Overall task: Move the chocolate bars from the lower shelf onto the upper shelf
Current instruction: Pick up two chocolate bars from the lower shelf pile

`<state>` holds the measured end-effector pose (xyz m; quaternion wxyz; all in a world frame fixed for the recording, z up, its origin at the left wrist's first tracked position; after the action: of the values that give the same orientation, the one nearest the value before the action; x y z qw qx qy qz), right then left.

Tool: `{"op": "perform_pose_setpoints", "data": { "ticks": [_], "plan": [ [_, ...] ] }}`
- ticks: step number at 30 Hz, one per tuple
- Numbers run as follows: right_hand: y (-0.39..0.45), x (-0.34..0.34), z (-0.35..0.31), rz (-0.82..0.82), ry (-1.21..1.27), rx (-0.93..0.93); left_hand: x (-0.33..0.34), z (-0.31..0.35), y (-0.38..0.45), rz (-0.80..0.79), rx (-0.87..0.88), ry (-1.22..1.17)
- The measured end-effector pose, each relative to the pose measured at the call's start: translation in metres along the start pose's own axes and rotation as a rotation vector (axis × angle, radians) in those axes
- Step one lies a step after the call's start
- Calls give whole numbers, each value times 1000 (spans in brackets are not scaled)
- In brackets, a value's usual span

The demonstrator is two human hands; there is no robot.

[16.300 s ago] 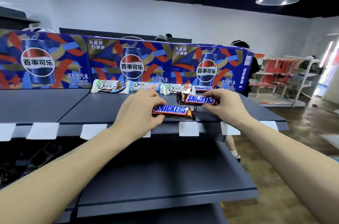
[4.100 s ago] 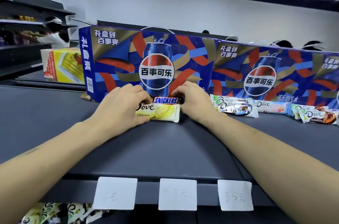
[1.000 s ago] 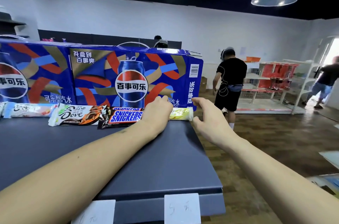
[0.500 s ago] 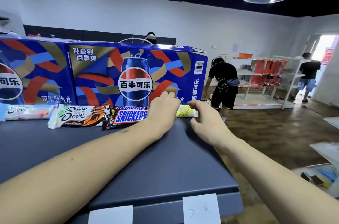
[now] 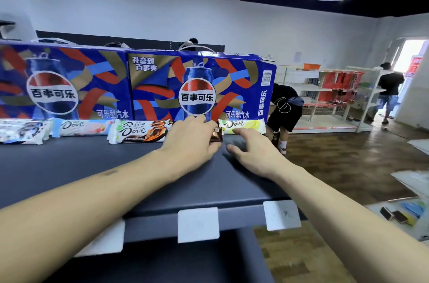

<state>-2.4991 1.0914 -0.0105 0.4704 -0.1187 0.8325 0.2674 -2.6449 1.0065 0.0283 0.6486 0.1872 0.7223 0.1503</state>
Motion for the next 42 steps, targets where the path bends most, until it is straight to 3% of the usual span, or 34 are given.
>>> {"op": "perform_pose_setpoints", "data": {
  "ticks": [7,15,20,27,33,42],
  "plan": [
    [-62,4,-63,-12,7,-98,-24,-17,-83,-125,-98,22],
    [-158,8,-138,31,-53,-173,-64,-28,-202,-80,-150,33],
    [-216,36,-184,90,-257,-248,-81,-42,-279,-70,-217,218],
    [-258,89,-240,184,-185,-306,-88,-70,-370,9,-349,303],
    [-274,149,-302,116,-153,-455,-74,-116,-435,-55,-435,341],
    [-281,282,-416,-149,-60,-535,-38,-235,-550,-246,-568,306]
  ]
}}
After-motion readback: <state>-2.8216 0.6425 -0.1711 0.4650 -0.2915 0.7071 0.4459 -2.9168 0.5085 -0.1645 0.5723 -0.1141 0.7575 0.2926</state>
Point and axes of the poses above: each hand's wrist, its own y-axis towards the middle knuckle, its own x-axis out of the palm, z = x × y, the point moved 3 cm from there along y, towards the middle knuckle, and after that the axes turned 3 degrees about x, right-handed, at the moved point
